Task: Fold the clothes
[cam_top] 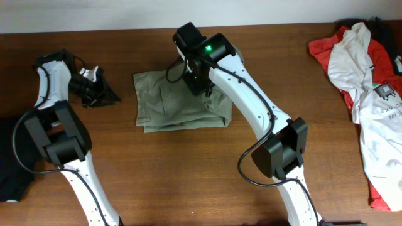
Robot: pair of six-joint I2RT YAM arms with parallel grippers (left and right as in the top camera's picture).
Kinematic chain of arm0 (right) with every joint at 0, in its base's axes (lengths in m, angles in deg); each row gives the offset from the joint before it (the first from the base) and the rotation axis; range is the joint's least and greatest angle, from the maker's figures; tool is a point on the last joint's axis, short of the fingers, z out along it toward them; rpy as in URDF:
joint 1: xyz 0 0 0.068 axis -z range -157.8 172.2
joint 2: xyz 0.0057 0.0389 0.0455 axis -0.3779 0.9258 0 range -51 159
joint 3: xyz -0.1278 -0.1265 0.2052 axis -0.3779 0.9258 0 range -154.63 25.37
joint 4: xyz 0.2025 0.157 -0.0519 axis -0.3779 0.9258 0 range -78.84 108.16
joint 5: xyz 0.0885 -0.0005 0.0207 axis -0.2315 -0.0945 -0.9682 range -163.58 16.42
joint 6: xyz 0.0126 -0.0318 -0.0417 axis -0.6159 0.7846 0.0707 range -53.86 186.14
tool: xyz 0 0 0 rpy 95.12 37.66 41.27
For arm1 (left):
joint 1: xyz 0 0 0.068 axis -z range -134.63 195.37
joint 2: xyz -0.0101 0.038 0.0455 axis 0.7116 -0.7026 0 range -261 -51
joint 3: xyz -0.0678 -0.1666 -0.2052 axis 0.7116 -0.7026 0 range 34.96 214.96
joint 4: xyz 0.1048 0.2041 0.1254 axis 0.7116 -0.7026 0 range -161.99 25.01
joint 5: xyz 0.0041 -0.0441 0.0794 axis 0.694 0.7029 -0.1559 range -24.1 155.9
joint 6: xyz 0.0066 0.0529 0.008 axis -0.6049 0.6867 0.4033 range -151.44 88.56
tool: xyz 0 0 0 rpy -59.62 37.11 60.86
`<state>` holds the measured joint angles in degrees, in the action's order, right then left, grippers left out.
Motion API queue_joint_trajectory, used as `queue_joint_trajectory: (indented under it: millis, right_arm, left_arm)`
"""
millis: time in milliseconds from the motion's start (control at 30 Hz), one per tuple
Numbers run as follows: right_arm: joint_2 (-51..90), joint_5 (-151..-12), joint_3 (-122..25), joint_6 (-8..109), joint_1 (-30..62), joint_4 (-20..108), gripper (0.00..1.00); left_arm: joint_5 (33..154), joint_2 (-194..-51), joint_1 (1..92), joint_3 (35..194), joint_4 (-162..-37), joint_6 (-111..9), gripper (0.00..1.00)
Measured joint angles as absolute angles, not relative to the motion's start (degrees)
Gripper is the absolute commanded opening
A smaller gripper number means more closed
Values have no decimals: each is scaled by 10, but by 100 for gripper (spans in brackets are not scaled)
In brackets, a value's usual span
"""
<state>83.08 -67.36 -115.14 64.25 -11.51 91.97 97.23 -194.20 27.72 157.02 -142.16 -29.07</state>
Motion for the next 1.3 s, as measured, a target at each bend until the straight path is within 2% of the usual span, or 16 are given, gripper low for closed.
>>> queue_joint_trajectory:
  millis: [333, 567, 600, 633, 933, 1100, 1300]
  right_arm:
    - [831, -648, -1160, 683, -199, 900, 4]
    - [836, -619, -1160, 684, -205, 888, 4]
    - [836, -610, -1160, 685, -204, 890, 4]
    - [837, -605, -1160, 688, -203, 889, 4]
    - [838, -612, -1160, 692, -202, 887, 4]
    - [838, -731, -1160, 692, -206, 860, 4]
    - [840, -808, -1159, 691, -279, 798, 4]
  left_arm:
    - [977, -1942, 293, 1570, -1405, -291, 20]
    - [996, -1943, 277, 1575, -1408, -291, 24]
    - [996, -1943, 277, 1575, -1409, -291, 17]
    - [998, -1943, 277, 1575, -1411, -291, 0]
    - [920, -1954, 321, 1575, -1394, -311, 1]
    - [942, -1983, 319, 1601, -1417, -315, 1]
    - [952, -1985, 319, 1602, -1419, -315, 1]
